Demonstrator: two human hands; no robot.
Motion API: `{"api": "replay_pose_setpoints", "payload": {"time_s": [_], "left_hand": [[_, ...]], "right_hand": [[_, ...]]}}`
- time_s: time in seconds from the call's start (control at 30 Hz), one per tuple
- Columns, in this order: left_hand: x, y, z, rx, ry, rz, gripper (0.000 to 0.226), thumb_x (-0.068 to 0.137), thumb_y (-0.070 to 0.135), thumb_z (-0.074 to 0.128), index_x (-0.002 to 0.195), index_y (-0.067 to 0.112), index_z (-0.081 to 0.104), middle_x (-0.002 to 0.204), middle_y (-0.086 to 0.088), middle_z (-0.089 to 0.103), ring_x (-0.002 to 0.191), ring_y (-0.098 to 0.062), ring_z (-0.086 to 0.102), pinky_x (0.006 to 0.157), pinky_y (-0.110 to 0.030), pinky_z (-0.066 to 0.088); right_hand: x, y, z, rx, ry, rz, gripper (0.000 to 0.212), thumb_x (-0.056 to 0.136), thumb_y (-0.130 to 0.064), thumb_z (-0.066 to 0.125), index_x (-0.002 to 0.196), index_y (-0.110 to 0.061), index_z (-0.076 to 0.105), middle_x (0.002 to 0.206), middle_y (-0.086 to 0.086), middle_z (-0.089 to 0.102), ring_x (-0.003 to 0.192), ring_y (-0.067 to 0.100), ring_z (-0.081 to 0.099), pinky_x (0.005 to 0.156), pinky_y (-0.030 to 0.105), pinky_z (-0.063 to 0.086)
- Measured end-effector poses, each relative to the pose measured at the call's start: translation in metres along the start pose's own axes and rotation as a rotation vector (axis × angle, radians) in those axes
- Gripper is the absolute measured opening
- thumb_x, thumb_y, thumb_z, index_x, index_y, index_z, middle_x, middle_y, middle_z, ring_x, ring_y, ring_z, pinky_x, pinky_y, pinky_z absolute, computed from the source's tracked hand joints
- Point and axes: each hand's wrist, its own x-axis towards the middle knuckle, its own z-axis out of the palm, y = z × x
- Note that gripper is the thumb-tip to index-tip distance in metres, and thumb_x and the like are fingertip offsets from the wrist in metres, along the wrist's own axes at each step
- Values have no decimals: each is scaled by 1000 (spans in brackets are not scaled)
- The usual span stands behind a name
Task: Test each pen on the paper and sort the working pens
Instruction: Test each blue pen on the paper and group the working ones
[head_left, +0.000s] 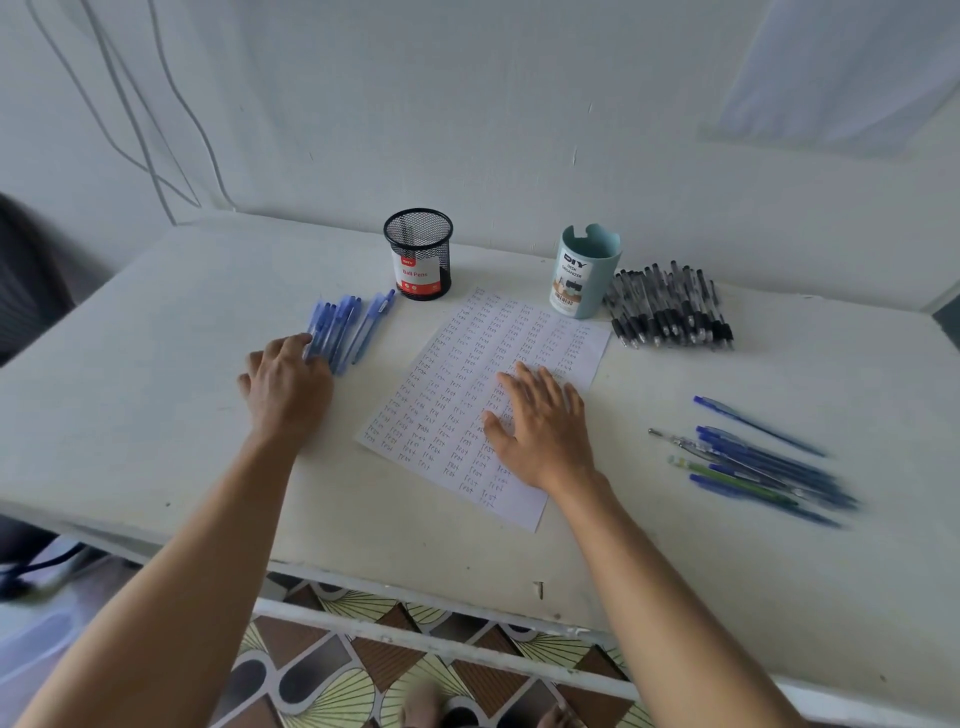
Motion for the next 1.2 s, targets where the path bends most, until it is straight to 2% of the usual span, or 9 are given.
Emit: {"api": "replay_pose_setpoints", "payload": {"time_s": [0.23,0.33,0.5,0.63,0.8,0.93,1.03,1.1,1.2], "left_hand": [[-18,14,5,-10,77,-3,50,92,23,50,141,15,47,147,-10,45,139,-30,29,112,-47,22],[-43,31,18,8,130,221,46,90,24,56,134,11,54,141,-11,50,135,-33,34,109,-44,25],[-87,61,35,113,-306,737,66,91,63,48,144,23,48,154,1,44,145,-19,30,118,-36,18],[-96,68,40,377,-591,814,130,62,103,30,161,23,2,168,2,-3,154,-19,-7,125,-45,-6],[-94,71,36,380,-692,804,131,62,96,43,160,24,-7,160,6,-23,151,-17,-21,121,-43,-16],[-92,77,25,194,-659,764,94,78,78,56,156,33,29,165,7,20,153,-16,15,124,-36,10],[-90,86,8,-30,-531,596,38,89,45,72,124,31,68,116,2,71,106,-20,64,85,-25,43],[-91,92,-2,-324,-541,357,17,88,37,75,100,25,73,88,1,73,77,-18,68,68,-27,49],[-91,94,-12,-927,-691,42,28,89,24,71,110,5,70,98,-14,76,82,-29,73,73,-45,60]], "right_hand": [[2,2,-1,59,-5,7,63,99,-53,39,155,-27,28,166,-1,16,153,21,7,121,47,2],[3,3,-4,130,5,19,56,99,-45,46,152,-29,35,164,-4,21,152,19,11,121,43,4],[-2,12,-14,250,90,69,36,101,-25,44,133,-32,58,151,-14,44,142,10,31,113,36,17],[-7,24,-21,386,142,96,35,98,-25,40,119,-26,68,131,-10,64,126,15,51,110,44,34],[-17,33,-34,711,148,166,31,104,-23,42,119,-23,69,124,-9,67,114,8,57,95,18,43],[-17,38,-29,882,451,249,39,101,-30,37,127,-15,62,134,0,60,126,12,52,108,28,39],[-20,42,-22,814,788,167,59,99,-36,33,146,1,35,157,14,31,147,20,28,120,33,22],[-19,43,-22,765,888,127,61,98,-36,34,147,0,28,160,16,21,149,22,22,120,31,18],[-18,42,-18,617,895,43,56,99,-40,33,145,-9,28,161,20,20,148,30,27,116,38,27]]}}
